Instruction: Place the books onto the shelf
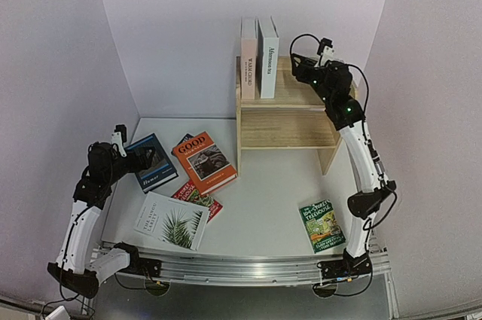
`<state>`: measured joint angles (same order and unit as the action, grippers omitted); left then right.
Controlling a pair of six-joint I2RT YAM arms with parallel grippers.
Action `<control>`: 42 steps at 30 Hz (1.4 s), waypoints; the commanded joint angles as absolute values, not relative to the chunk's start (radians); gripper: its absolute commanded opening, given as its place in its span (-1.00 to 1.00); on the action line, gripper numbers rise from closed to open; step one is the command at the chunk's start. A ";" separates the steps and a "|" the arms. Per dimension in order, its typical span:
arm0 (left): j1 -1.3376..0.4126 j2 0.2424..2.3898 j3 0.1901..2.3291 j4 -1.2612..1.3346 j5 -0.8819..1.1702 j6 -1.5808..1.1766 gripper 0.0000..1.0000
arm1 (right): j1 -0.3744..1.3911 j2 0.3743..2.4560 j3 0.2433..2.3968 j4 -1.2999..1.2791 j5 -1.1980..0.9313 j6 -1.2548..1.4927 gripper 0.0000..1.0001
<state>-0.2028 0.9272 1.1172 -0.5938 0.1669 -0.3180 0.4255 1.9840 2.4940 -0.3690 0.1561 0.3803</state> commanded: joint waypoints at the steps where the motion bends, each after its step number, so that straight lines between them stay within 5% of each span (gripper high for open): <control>1: -0.199 0.903 1.139 -0.572 0.193 -0.312 0.99 | 0.407 2.091 2.630 -0.354 0.011 0.502 0.12; 12: -0.199 0.880 1.124 -0.586 0.208 -0.316 0.99 | 0.384 2.188 2.661 -0.227 -0.179 0.655 0.05; 42: -0.199 0.879 1.103 -0.570 0.217 -0.324 0.99 | 0.465 2.139 2.528 -0.210 -0.062 0.590 0.03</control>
<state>-0.2028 0.8923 1.1135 -0.5936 0.2072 -0.3187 0.4490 2.1966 2.5497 -0.1960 -0.0792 0.6224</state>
